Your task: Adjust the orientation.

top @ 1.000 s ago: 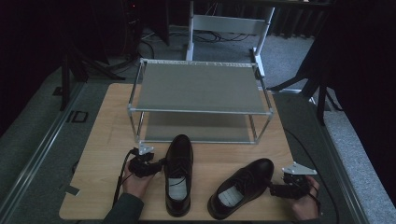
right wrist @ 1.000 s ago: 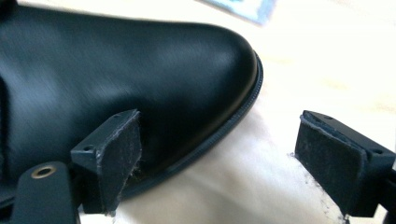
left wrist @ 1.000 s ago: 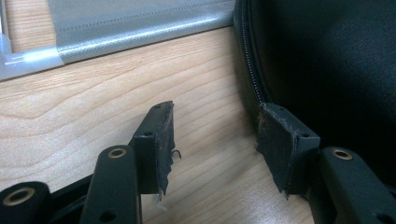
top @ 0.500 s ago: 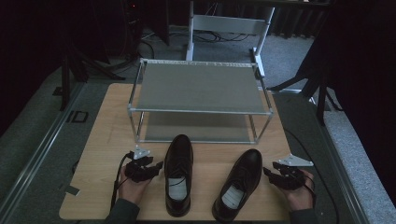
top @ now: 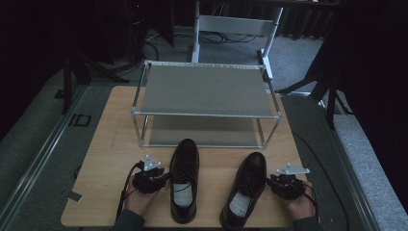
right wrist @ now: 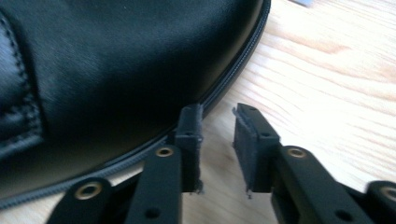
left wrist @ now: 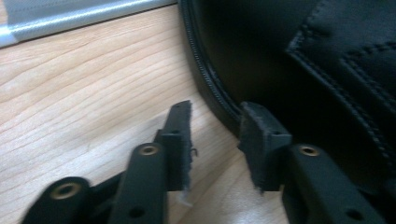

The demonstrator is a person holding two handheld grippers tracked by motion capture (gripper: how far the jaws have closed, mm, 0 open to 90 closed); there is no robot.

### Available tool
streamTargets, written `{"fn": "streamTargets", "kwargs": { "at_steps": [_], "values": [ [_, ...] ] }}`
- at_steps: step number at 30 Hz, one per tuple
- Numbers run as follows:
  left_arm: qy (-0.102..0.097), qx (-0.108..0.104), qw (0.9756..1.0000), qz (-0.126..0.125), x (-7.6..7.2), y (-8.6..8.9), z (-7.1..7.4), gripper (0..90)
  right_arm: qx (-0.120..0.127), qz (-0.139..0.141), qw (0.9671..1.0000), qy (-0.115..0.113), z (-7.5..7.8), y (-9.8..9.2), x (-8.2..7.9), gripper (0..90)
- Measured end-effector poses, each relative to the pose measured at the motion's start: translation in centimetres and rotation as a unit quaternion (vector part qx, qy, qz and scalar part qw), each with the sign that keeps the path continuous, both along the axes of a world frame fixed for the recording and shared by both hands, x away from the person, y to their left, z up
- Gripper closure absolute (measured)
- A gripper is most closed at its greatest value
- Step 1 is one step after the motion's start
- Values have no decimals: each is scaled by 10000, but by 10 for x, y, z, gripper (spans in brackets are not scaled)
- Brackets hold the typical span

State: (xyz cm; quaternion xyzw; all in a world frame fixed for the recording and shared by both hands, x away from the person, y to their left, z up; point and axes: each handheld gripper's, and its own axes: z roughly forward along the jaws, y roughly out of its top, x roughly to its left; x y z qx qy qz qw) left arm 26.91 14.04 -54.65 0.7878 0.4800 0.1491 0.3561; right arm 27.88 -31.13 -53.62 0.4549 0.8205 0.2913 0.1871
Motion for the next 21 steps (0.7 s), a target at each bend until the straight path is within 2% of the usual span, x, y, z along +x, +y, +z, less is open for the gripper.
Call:
{"fn": "streamTargets", "kwargs": {
  "at_steps": [1, 6, 8, 11, 14, 16, 19, 21],
  "values": [
    [-23, 58, 10000, -32, 0, -2, 0, 780, -14, 23, 10000, -51, 0, 7, 1, 722],
    [-40, 50, 9996, -281, -1, -9, 0, 830, -48, -9, 9999, -106, 0, 20, 5, 678],
    [-47, 38, 9991, -409, -3, -13, 0, 834, -46, -129, 9998, -124, 0, 20, 4, 587],
    [-64, 58, 9988, -474, -6, -18, 0, 833, 180, -177, 9996, 117, 0, 13, -5, 481],
    [-34, 7, 9986, -521, -6, -21, 0, 846, 166, -83, 9995, 253, -4, 12, -23, 470],
    [-33, 3, 9984, -568, -7, -25, 0, 851, 225, -84, 9994, 243, -7, 14, -30, 509],
    [-3, -83, 9975, -695, -10, -34, 0, 851, 257, -94, 9993, 256, -5, 16, -29, 535],
    [-13, -128, 9975, -694, -12, -40, -1, 838, 276, -57, 9993, 245, -5, 18, -27, 545]
  ]
}}
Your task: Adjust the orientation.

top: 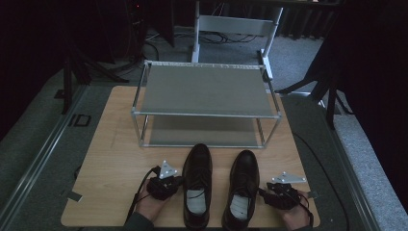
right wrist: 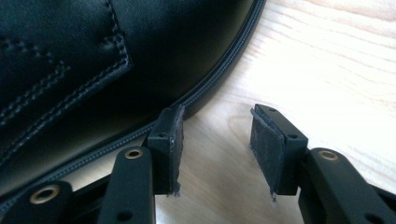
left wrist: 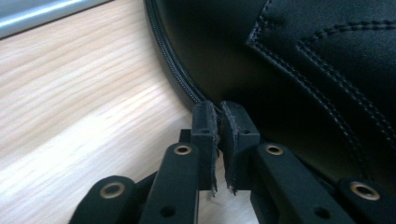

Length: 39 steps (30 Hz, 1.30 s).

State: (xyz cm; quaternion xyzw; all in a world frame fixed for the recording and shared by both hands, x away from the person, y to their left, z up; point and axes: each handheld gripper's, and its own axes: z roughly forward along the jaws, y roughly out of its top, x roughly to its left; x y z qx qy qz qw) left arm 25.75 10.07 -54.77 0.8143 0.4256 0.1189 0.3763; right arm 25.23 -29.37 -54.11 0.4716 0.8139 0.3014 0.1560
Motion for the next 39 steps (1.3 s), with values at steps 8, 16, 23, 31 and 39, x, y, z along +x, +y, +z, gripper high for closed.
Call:
{"fn": "streamTargets", "kwargs": {
  "at_steps": [8, 16, 23, 31, 39],
  "values": [
    [-34, 54, 9999, 125, -2, -7, 0, 838, -63, 120, 9998, -116, -1, 20, 13, 580],
    [5, 65, 10000, -52, -7, -8, 2, 765, -104, 68, 9998, -132, 0, 33, 17, 531],
    [203, -165, 9994, -228, -13, 0, -2, 674, 200, 269, 9994, 122, 3, 22, -8, 447],
    [102, -155, 9989, -433, -17, -4, -1, 760, 262, 370, 9989, 110, 6, 28, -23, 521],
    [113, -169, 9977, -646, -20, -7, -1, 795, 230, 381, 9990, 101, 7, 38, -19, 535]
  ]
}}
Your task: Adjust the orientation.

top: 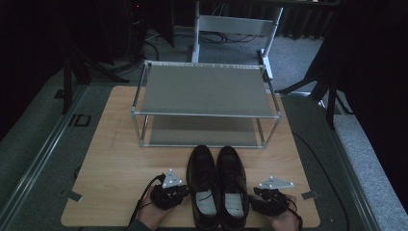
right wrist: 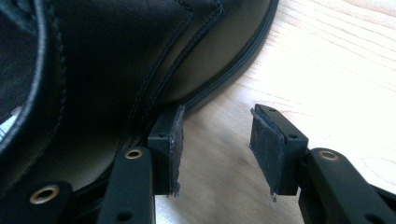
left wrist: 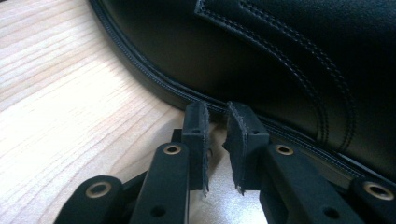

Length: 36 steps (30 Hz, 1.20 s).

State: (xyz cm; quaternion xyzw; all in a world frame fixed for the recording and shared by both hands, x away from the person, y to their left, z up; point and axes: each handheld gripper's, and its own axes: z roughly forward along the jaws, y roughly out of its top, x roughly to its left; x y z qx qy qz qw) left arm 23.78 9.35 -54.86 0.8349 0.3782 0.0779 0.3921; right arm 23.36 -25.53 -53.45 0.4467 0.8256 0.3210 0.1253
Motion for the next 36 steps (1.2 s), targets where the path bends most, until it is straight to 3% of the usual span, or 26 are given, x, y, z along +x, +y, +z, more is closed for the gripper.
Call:
{"fn": "streamTargets", "kwargs": {
  "at_steps": [6, 10, 14, 19, 22, 25, 29, 31, 36],
  "values": [
    [-178, 217, 9996, -30, -7, -8, 2, 898, -20, -31, 10000, -2, -1, -1, 6, 524],
    [13, 65, 9999, -152, -4, -7, 2, 900, -32, -53, 10000, 10, -1, -3, 11, 522],
    [81, -11, 9991, -409, -7, -15, 2, 900, -124, -167, 9998, -66, 0, -7, 18, 546],
    [97, -109, 9979, -623, -11, -28, 1, 900, 61, -246, 9997, -24, 1, -19, 33, 567],
    [112, -111, 9974, -709, -12, -34, 0, 897, 214, -467, 9987, -37, 4, -31, 41, 535],
    [187, -217, 9958, -871, -13, -43, 0, 856, 293, -687, 9970, -204, 13, -45, 39, 494],
    [148, -185, 9947, -999, -15, -58, 0, 840, 286, -713, 9965, -324, 22, -54, 33, 487],
    [141, -200, 9942, -1046, -15, -67, -1, 840, 121, -843, 9953, -457, 26, -60, 28, 498],
    [214, -271, 9932, -1114, -13, -74, -1, 842, 214, -1048, 9933, -443, 27, -81, 18, 471]
  ]
}}
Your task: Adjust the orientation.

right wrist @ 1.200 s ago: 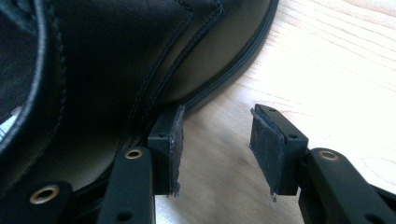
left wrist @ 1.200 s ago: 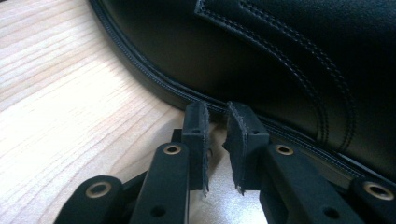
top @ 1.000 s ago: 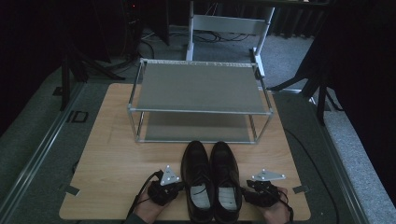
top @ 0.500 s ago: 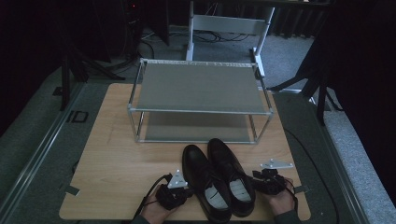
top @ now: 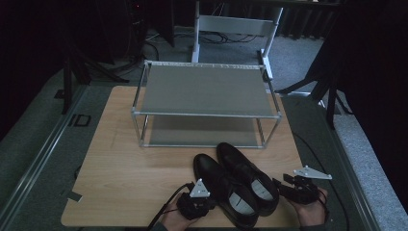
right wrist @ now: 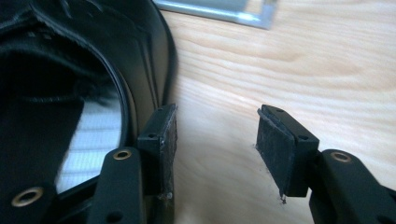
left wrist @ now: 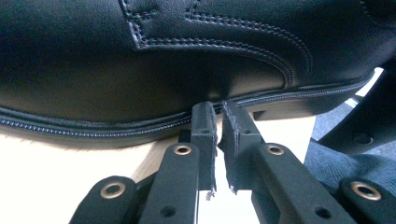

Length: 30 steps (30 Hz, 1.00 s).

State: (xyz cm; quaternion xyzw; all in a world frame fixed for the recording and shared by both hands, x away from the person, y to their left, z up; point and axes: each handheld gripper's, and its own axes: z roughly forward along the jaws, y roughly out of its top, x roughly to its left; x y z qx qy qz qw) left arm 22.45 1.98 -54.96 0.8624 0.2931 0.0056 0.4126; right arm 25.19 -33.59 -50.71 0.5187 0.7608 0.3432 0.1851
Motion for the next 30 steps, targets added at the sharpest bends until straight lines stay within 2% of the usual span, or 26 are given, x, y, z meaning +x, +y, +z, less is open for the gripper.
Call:
{"fn": "streamTargets", "kwargs": {
  "at_steps": [4, 8, 10, 12, 15, 17, 19, 20, 22, 24, 26, 30],
  "values": [
    [17, -7, 10000, -22, 1, 0, 0, 839, -153, -102, 9997, 149, -6, -12, -14, 456],
    [-12, 2, 9999, -107, -1, 0, 0, 801, -199, 17, 9994, 297, -12, -18, -31, 428],
    [31, -76, 9997, -210, -2, -2, 0, 794, -202, 153, 9990, 375, -12, -18, -38, 416],
    [-26, -33, 9997, -223, -4, -4, 0, 786, -243, 327, 9982, 448, -12, -15, -43, 405],
    [71, -144, 9994, -322, -3, -4, 0, 784, -454, 569, 9963, 467, -9, -9, -49, 409],
    [-4, -78, 9994, -337, -5, -6, 1, 783, -510, 715, 9947, 530, -8, -8, -54, 393],
    [88, -205, 9988, -431, -5, -7, 1, 786, -388, 961, 9925, 649, -9, -6, -59, 379],
    [78, -195, 9986, -478, -6, -9, 1, 786, -359, 1059, 9915, 664, -10, -4, -61, 379],
    [-13, -111, 9987, -498, -8, -13, 1, 786, -364, 1049, 9920, 597, -13, 1, -61, 381],
    [111, -230, 9979, -596, -7, -14, 2, 790, -414, 1019, 9923, 566, -12, 1, -59, 371],
    [29, -178, 9980, -611, -8, -18, 2, 797, -448, 1011, 9925, 529, -12, 2, -57, 384],
    [62, -242, 9979, -593, -7, -24, 1, 805, -581, 897, 9932, 471, -11, 1, -53, 401]
  ]
}}
